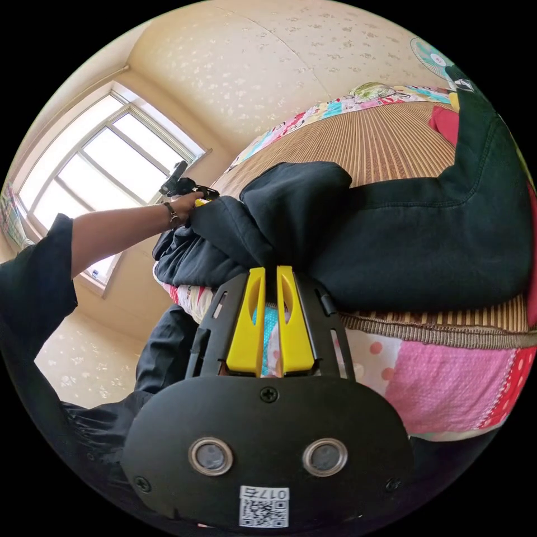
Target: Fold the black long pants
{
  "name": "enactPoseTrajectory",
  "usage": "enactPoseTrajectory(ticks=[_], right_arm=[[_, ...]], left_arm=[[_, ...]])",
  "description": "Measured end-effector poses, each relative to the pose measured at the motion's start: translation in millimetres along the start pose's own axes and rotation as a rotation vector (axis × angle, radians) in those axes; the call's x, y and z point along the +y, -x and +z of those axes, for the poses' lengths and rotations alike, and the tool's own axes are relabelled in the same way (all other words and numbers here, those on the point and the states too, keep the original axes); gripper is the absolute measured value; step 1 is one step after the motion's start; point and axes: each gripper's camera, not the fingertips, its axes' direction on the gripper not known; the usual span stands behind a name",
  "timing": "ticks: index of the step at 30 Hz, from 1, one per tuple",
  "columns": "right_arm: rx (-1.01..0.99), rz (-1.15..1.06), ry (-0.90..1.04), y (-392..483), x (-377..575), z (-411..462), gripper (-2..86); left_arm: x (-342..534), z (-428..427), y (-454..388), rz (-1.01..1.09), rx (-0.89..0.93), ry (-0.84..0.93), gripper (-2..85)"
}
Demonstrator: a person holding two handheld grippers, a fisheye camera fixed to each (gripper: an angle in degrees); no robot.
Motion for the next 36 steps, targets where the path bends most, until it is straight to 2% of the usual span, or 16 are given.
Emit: enactPoseTrajectory(ticks=[2, 5, 8, 10, 11, 13, 16, 18, 21, 24, 29, 33, 36], right_arm=[[-0.011, 0.004, 0.010, 0.8, -2.9, -0.8, 3.3], [-0.019, 0.014, 0.006, 4.8, -4.0, -2.4, 3.2], [0.002, 0.020, -0.016, 14.9, -2.7, -4.4, 3.1], [0.036, 0.010, -0.028, 24.6, -1.3, -3.7, 3.1], [0.067, -0.009, -0.030, 32.4, -1.2, -2.5, 3.1], [0.119, -0.043, -0.032, 45.2, -1.4, -0.7, 3.2], [0.181, -0.079, -0.051, 62.4, 1.7, 3.1, 3.4], [0.194, -0.087, -0.075, 70.6, 5.1, 4.9, 3.8], [0.196, -0.092, -0.072, 79.4, 5.4, 4.5, 4.5], [0.188, -0.102, -0.071, 92.7, 5.0, -4.1, 5.7], [0.133, -0.169, -0.191, 135.9, -19.5, -45.0, 7.5], [0.320, -0.284, -0.101, 186.5, -84.5, -28.6, 8.6], [0.429, -0.296, -0.112, 224.1, -117.3, -31.8, 9.2]], left_arm=[[2.0, -4.3, 6.0, -0.039, -0.012, -0.012, 12.1], [-7.8, -12.4, 28.6, -0.056, 0.002, 0.073, 5.6], [-9.1, -41.6, 85.7, -0.083, 0.267, 0.029, 1.3], [14.8, -67.1, 160.7, -0.141, 0.610, -0.118, 0.6], [25.0, -72.6, 181.9, -0.146, 0.713, -0.170, 0.4], [79.1, -84.4, 268.9, -0.110, 1.133, -0.378, 0.2], [168.4, -61.2, 366.2, -0.126, 1.475, -0.544, 0.3], [227.0, -40.6, 408.4, -0.192, 1.425, -0.577, 0.6], [299.8, -5.8, 448.1, -0.310, 1.251, -0.478, 2.8], [332.1, 14.2, 467.6, -0.346, 1.240, -0.424, 8.4], [319.0, 13.1, 498.4, -0.410, 1.262, -0.429, 13.9], [294.3, 6.6, 512.6, -0.428, 1.174, -0.342, 12.1], [295.5, 8.9, 521.0, -0.468, 1.170, -0.326, 10.1]])
